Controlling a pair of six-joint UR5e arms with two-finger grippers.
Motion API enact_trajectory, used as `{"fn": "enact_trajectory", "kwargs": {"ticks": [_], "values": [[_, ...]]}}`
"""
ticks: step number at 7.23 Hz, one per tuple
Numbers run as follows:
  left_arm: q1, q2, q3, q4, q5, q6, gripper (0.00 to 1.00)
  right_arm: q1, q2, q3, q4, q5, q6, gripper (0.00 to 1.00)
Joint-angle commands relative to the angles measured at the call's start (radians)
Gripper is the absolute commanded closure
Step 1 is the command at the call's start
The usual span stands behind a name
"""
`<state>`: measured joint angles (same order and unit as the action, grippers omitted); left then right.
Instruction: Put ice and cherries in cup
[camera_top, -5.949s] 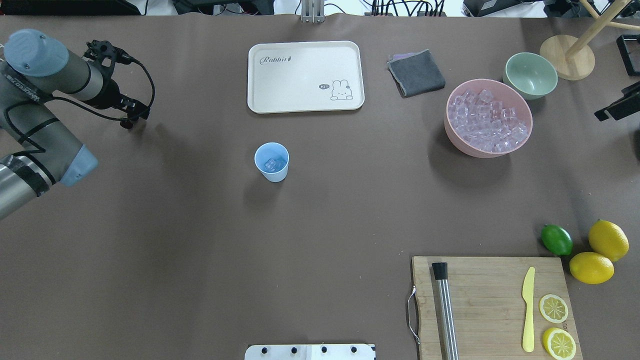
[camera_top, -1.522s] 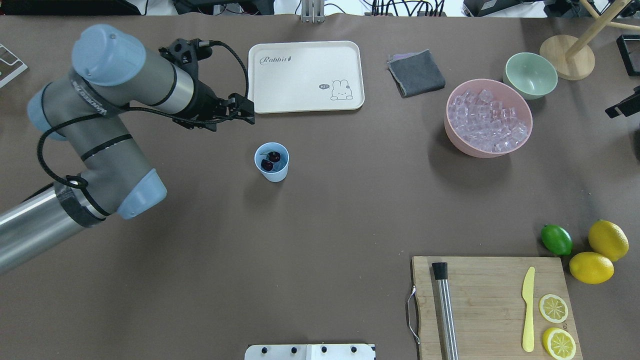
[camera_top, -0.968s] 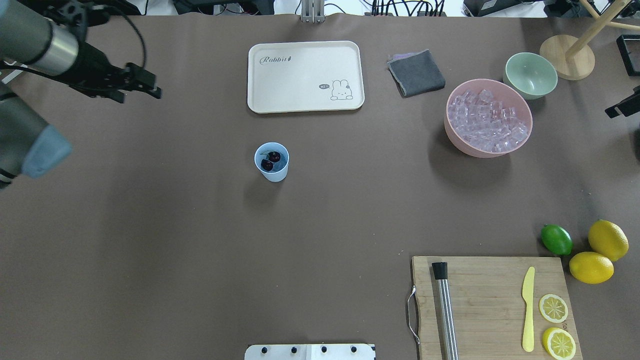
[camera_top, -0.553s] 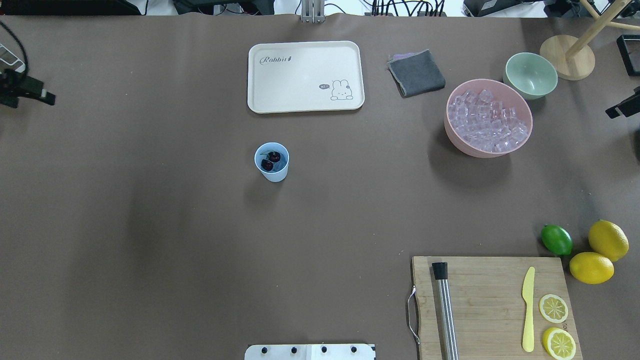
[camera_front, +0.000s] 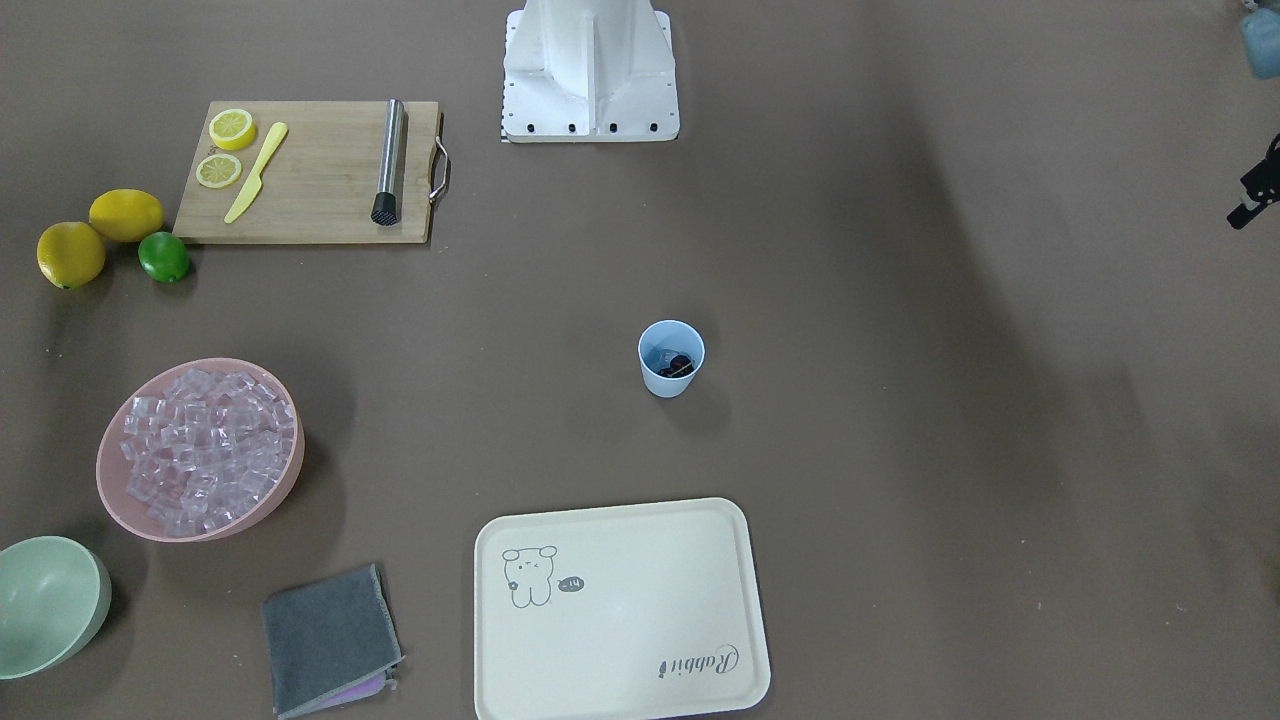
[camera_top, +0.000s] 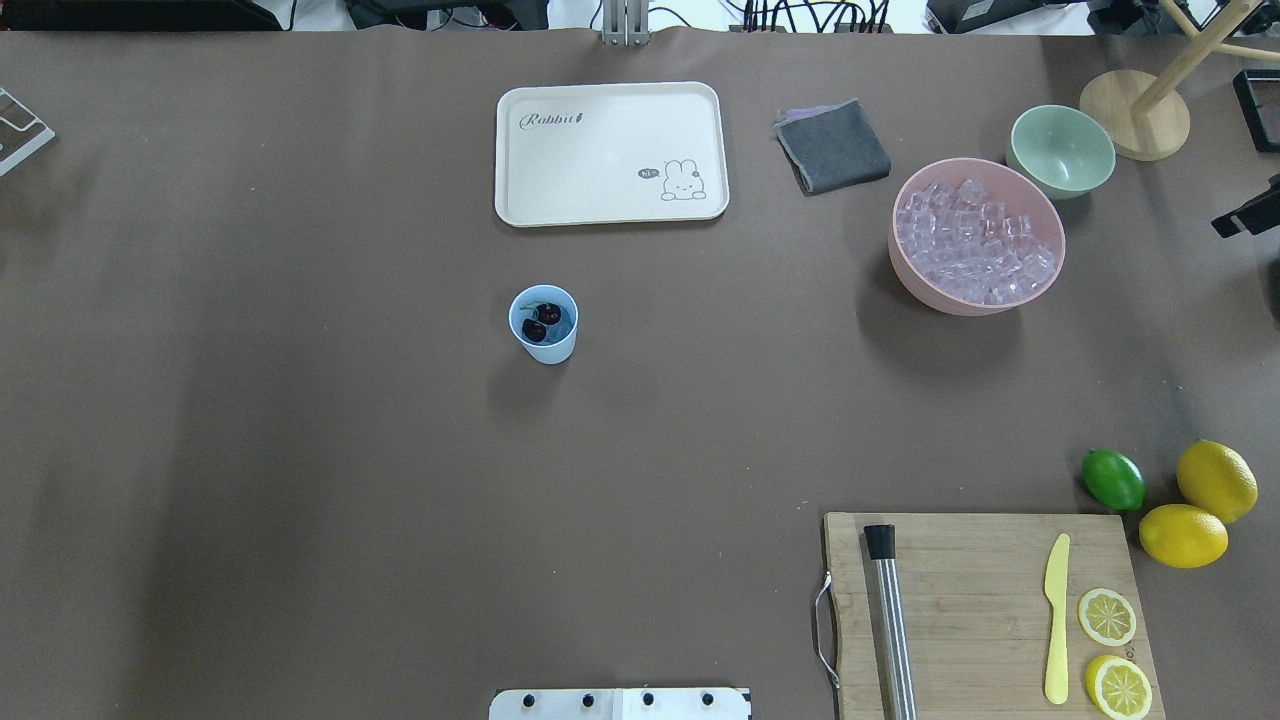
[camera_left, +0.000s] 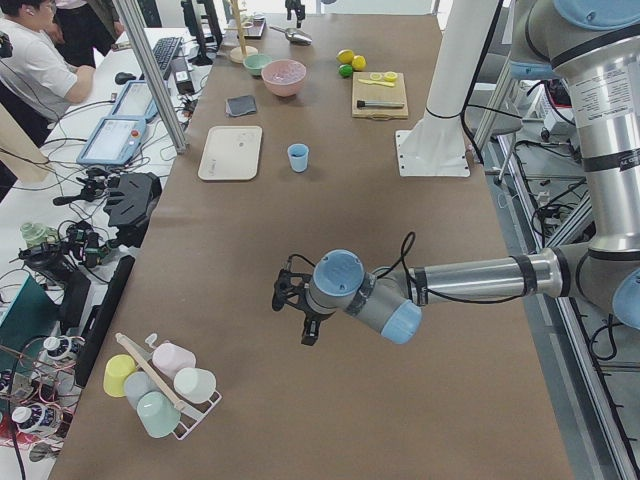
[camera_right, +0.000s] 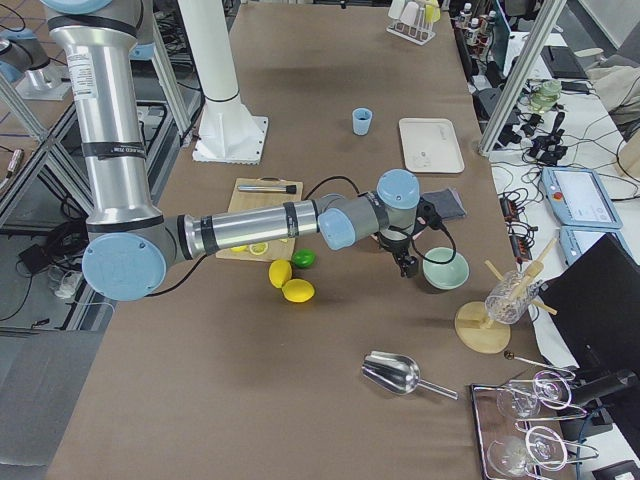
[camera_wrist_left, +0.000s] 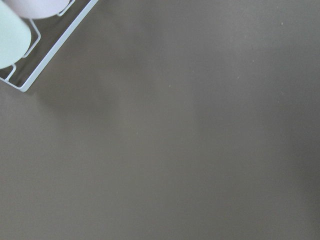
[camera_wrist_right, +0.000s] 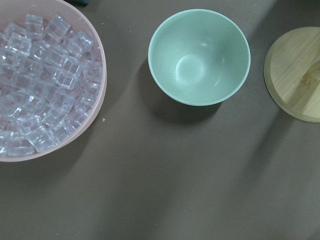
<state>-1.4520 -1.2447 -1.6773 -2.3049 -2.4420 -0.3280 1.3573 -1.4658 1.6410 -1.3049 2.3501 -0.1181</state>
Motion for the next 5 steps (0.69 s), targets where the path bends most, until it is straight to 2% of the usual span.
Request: {"fn": "enact_trajectory", "kwargs": {"ticks": [1,3,5], "values": [[-0.002,0.047,0.031,-0.062,-0.008,0.01,0.02,0.003,-0.001,-0.013,0.004,0.003,0.0,0.02],[0.001,-0.022,0.048,-0.042,-0.006,-0.003,0.02,0.035,-0.001,-0.001,-0.005,0.015,0.0,0.02],[0.001,-0.233,0.056,0.184,-0.006,0.0,0.02,0.036,-0.004,-0.01,-0.001,0.012,-0.002,0.02]]}}
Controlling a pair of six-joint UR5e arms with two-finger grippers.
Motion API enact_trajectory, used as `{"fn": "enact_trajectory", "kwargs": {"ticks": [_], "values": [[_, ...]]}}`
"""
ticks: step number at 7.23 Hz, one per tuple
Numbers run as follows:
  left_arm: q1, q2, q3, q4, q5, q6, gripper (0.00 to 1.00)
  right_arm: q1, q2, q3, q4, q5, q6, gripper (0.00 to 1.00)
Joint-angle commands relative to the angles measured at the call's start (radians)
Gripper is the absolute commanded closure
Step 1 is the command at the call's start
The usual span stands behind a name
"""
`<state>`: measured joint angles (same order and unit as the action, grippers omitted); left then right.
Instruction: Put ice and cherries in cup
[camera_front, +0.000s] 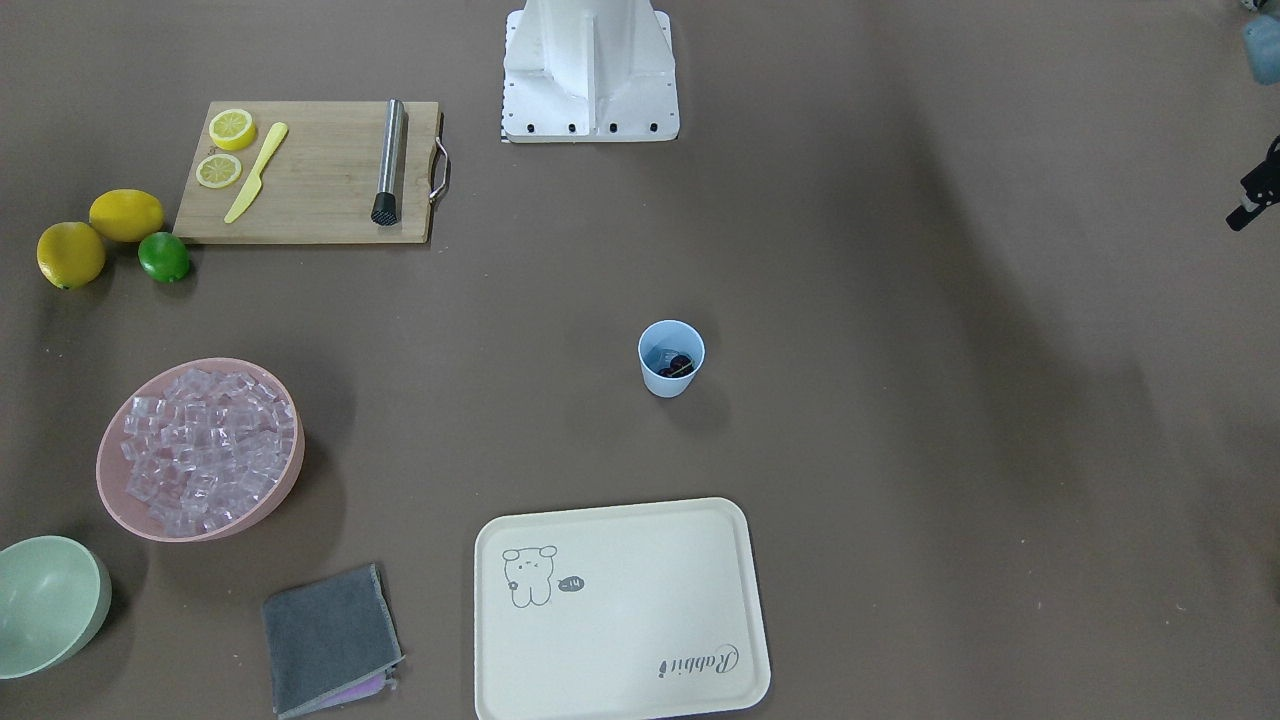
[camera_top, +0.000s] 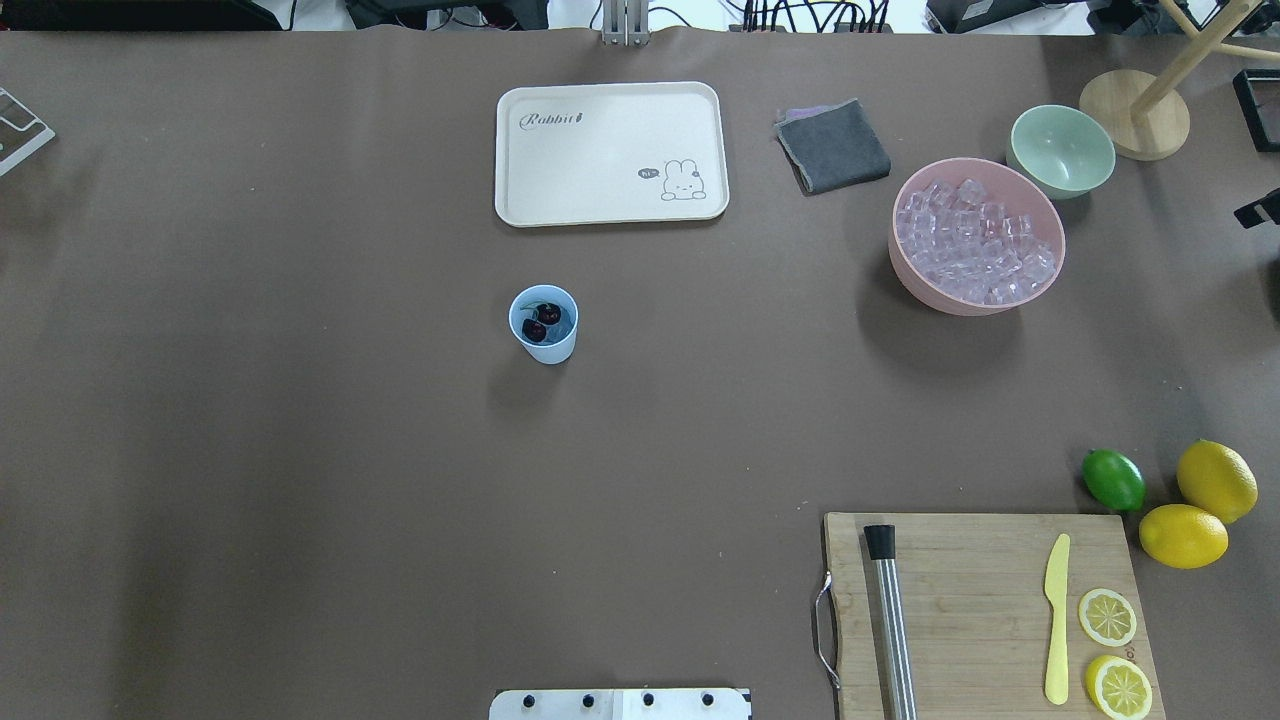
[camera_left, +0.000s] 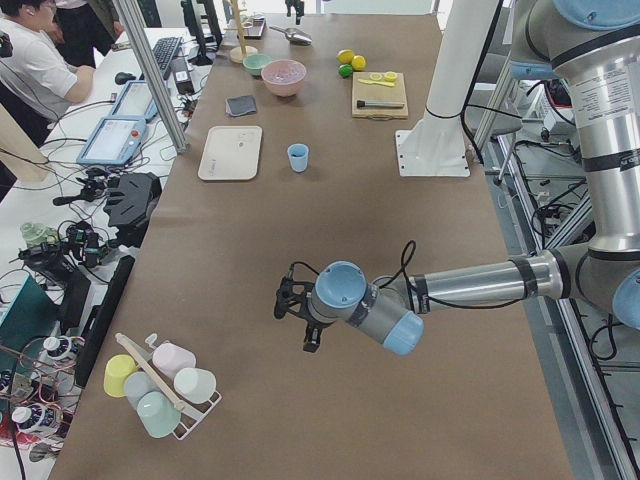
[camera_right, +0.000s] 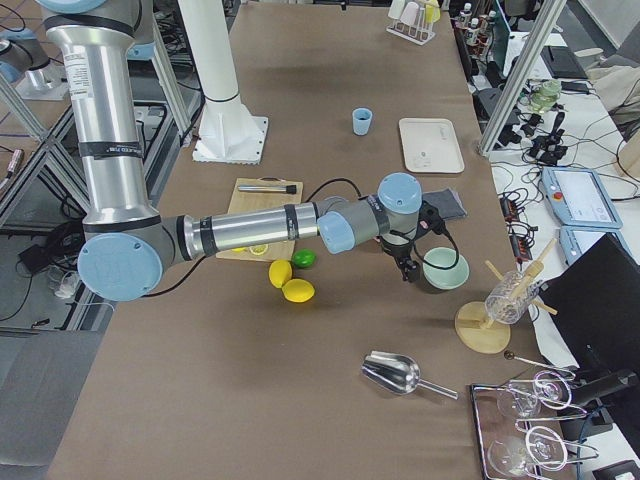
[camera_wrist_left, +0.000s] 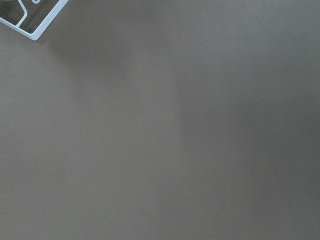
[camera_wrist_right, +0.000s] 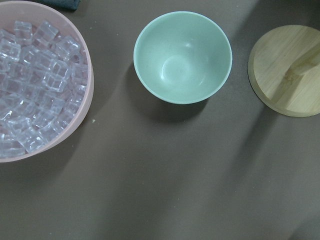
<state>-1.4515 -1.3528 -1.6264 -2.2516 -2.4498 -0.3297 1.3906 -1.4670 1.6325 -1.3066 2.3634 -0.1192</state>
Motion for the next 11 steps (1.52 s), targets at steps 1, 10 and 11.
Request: {"fn": "enact_trajectory", "kwargs": {"ticks": [1,10,11], "values": [[-0.001,-0.205,0.01,0.212,0.002,0.004,0.02,0.002,-0.007,0.0,0.004,0.0,0.0,0.02],[0.008,-0.341,0.085,0.26,0.086,0.026,0.03,0.051,-0.032,0.012,0.006,0.002,-0.002,0.02],[0.01,-0.321,0.086,0.257,0.081,0.026,0.03,0.054,-0.044,0.013,0.0,0.007,-0.002,0.02]]}}
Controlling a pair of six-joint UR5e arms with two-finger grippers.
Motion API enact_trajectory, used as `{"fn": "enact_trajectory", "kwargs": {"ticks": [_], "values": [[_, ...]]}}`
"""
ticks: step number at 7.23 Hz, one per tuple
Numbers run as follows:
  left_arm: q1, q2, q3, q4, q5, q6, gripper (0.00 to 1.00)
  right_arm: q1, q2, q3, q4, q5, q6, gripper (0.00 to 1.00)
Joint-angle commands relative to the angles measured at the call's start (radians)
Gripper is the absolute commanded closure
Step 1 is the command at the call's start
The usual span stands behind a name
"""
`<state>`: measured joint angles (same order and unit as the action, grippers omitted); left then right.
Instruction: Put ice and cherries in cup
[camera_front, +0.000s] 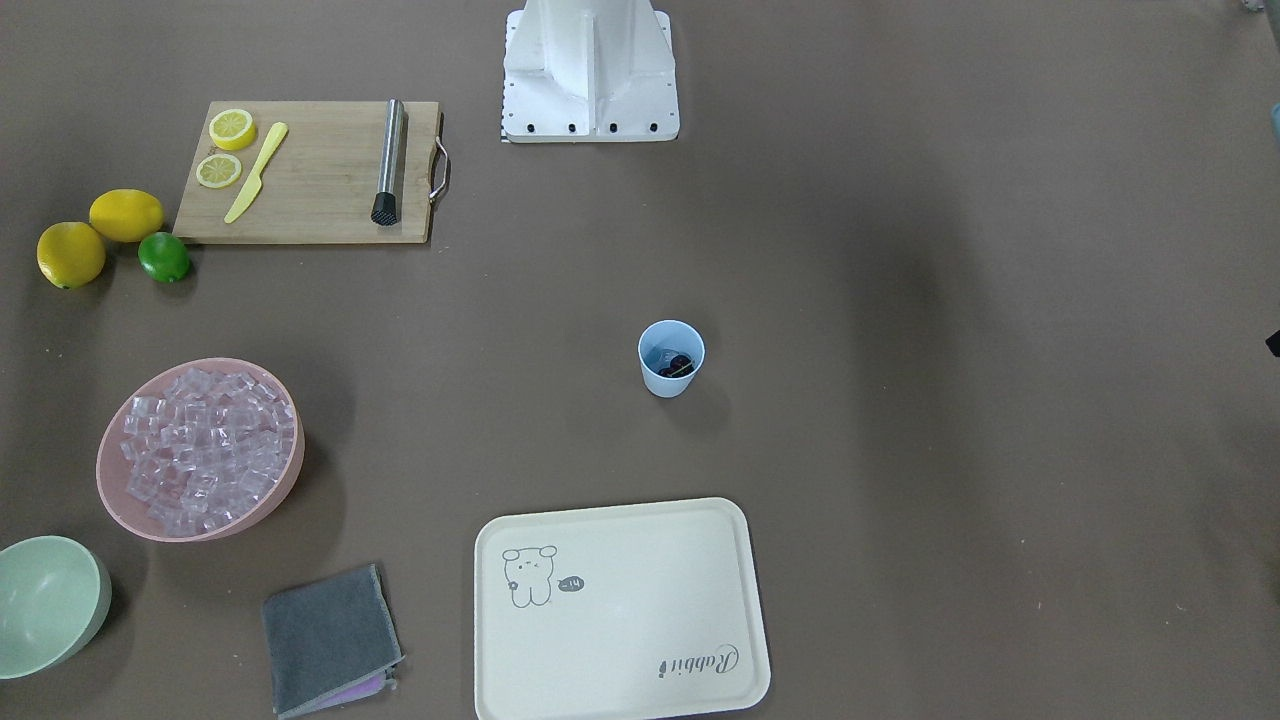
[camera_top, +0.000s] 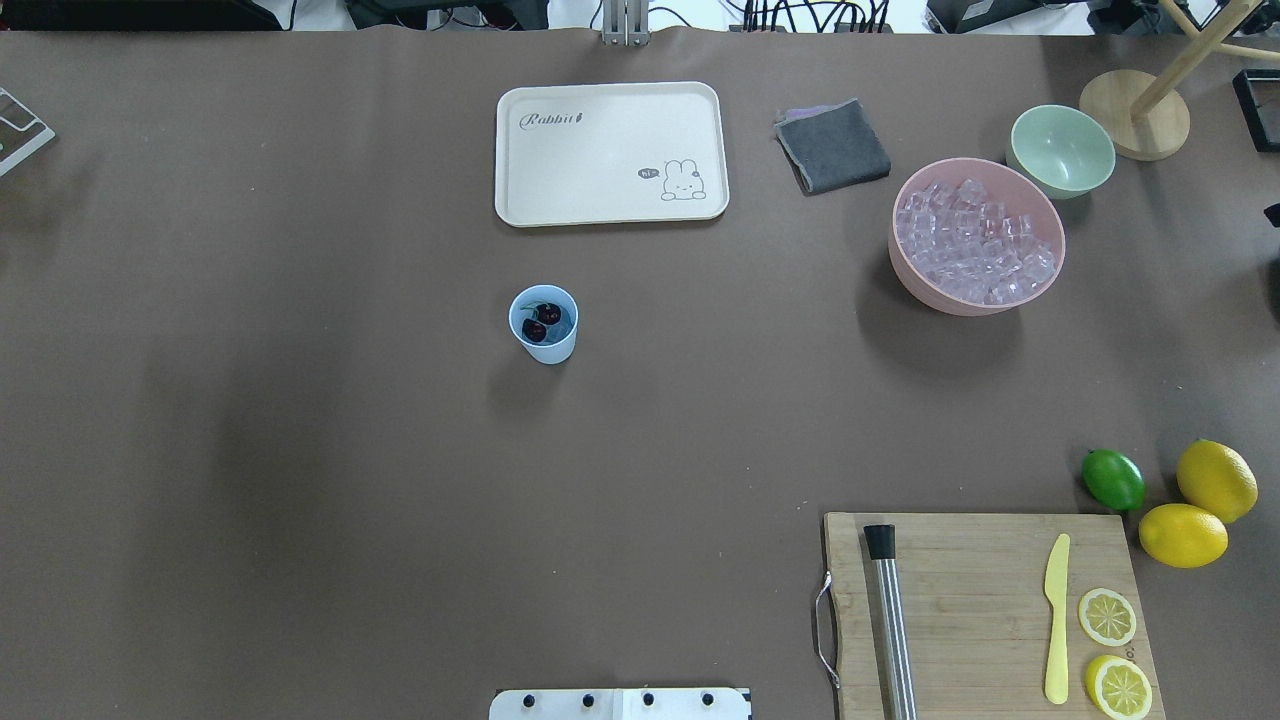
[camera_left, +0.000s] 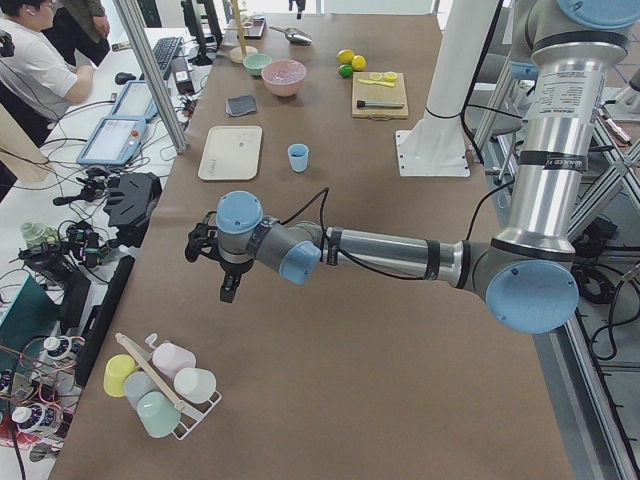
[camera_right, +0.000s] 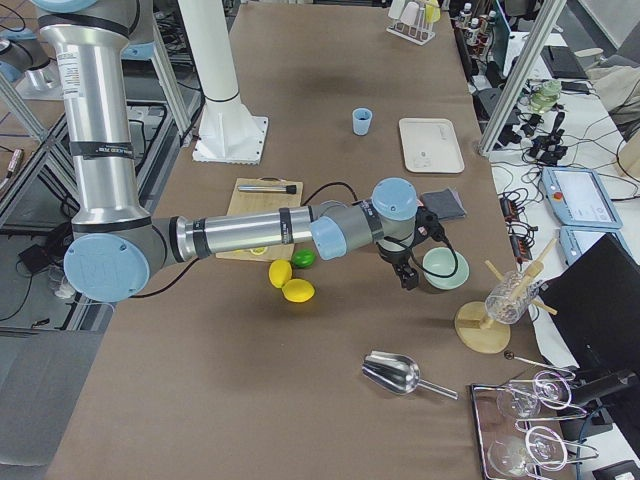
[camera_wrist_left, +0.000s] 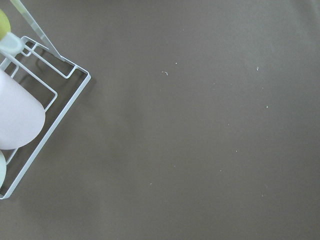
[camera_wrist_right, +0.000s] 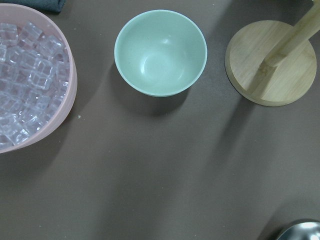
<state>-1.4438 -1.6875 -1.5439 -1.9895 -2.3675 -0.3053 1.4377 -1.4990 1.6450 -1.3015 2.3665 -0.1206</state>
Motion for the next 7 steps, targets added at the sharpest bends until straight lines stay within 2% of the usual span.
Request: {"fn": "enact_trajectory", "kwargs": {"ticks": [1,4,6,7], "values": [[0.0,0.032,-0.01,-0.005,-0.004,0.0,0.03,0.009,-0.017,-0.017,-0.01,0.005,-0.001,0.02],[0.0,0.046,-0.009,-0.006,-0.004,0.002,0.03,0.03,-0.011,-0.011,-0.151,-0.01,-0.025,0.01],[0.0,0.037,-0.013,-0.006,-0.006,0.002,0.03,0.044,0.041,0.038,-0.325,-0.016,-0.037,0.01],[0.0,0.037,-0.016,-0.006,-0.007,0.002,0.03,0.053,0.046,0.05,-0.369,-0.018,-0.06,0.01]]}}
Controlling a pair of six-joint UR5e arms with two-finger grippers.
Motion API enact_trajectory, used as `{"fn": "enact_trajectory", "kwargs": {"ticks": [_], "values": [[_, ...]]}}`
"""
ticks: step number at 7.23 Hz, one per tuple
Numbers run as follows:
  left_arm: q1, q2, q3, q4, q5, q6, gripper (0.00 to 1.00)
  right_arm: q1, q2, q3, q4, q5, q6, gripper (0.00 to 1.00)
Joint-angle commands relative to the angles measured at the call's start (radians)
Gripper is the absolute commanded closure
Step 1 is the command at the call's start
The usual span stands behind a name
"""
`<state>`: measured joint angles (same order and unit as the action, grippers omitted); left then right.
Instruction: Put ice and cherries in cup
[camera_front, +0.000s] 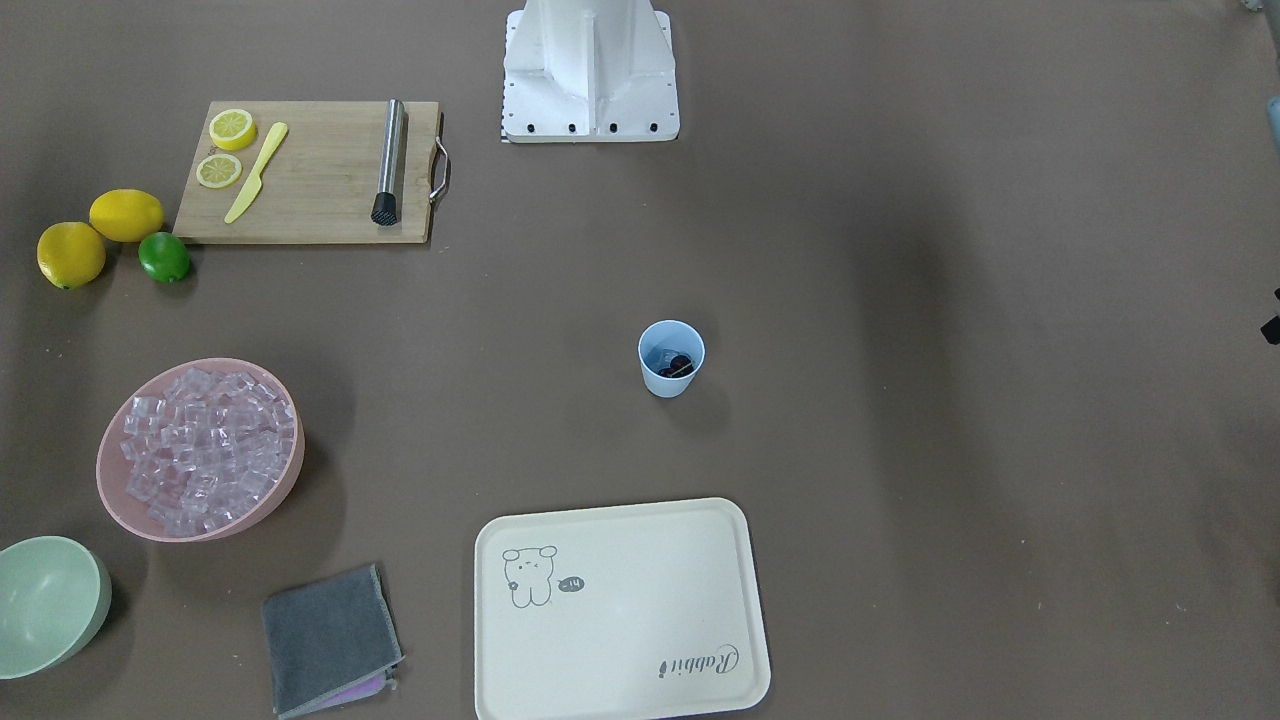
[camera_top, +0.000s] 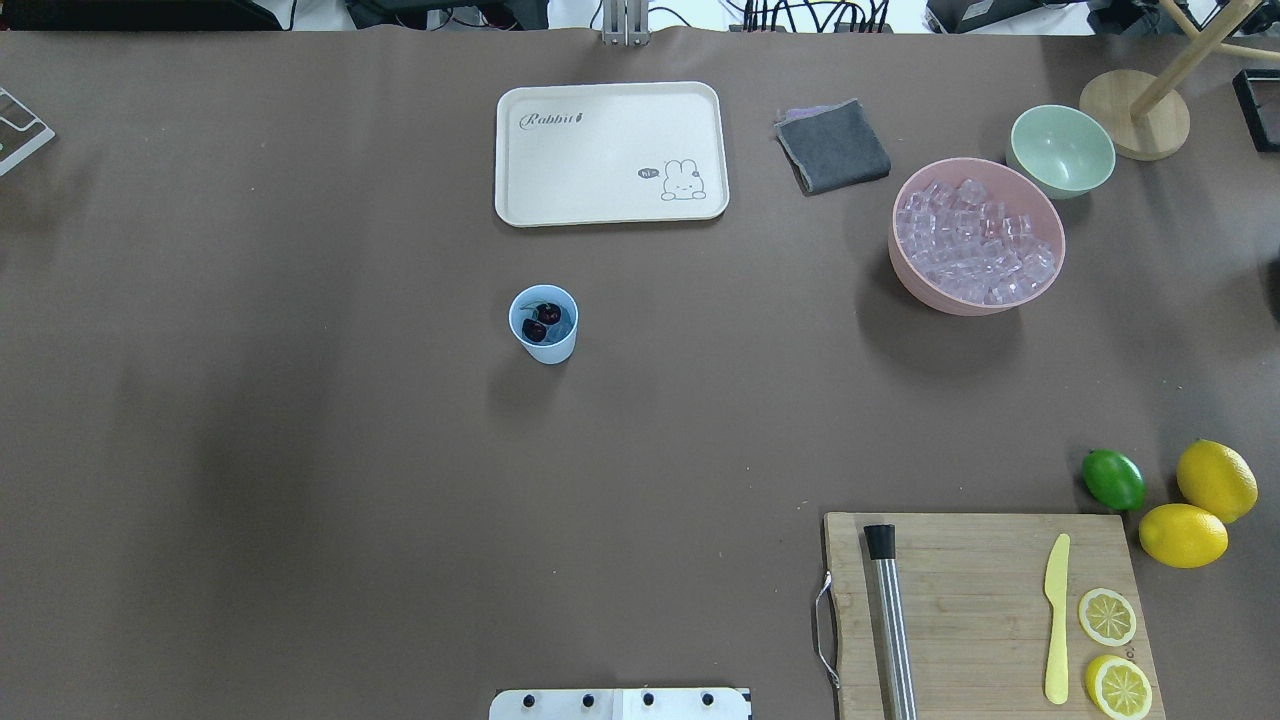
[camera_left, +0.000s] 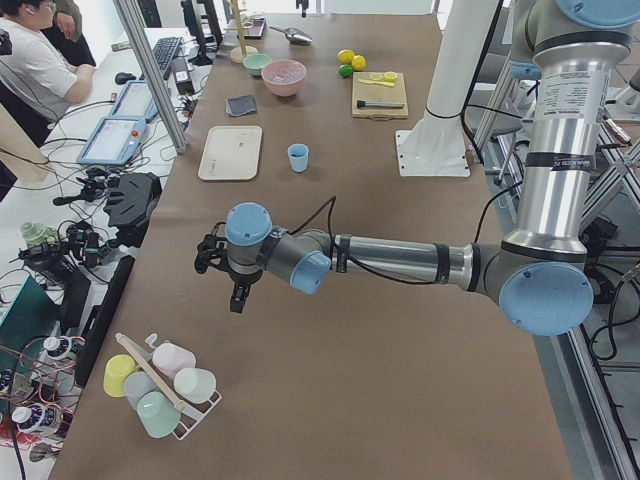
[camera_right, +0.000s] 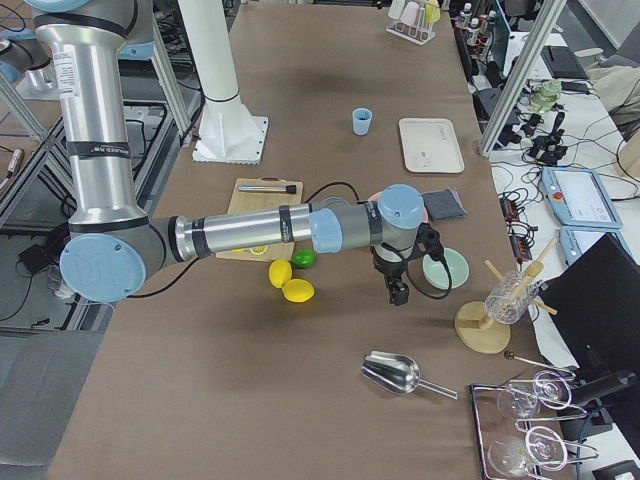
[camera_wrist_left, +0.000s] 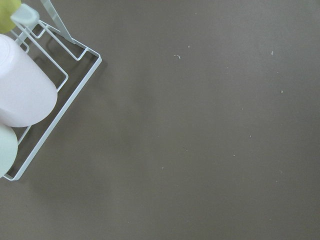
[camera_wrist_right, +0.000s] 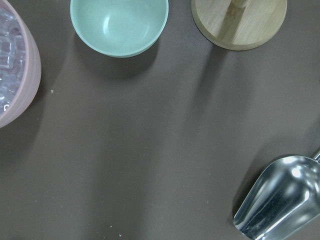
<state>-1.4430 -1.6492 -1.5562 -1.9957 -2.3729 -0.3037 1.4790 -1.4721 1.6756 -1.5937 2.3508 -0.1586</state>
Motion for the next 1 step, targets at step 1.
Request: {"fn": "enact_trajectory", "kwargs": {"ticks": [1], "values": [[0.0,-0.004,-0.002,0.003,0.0,-0.002,0.03,0.018,0.019,0.019,-0.083,-0.001,-0.033,0.01]]}}
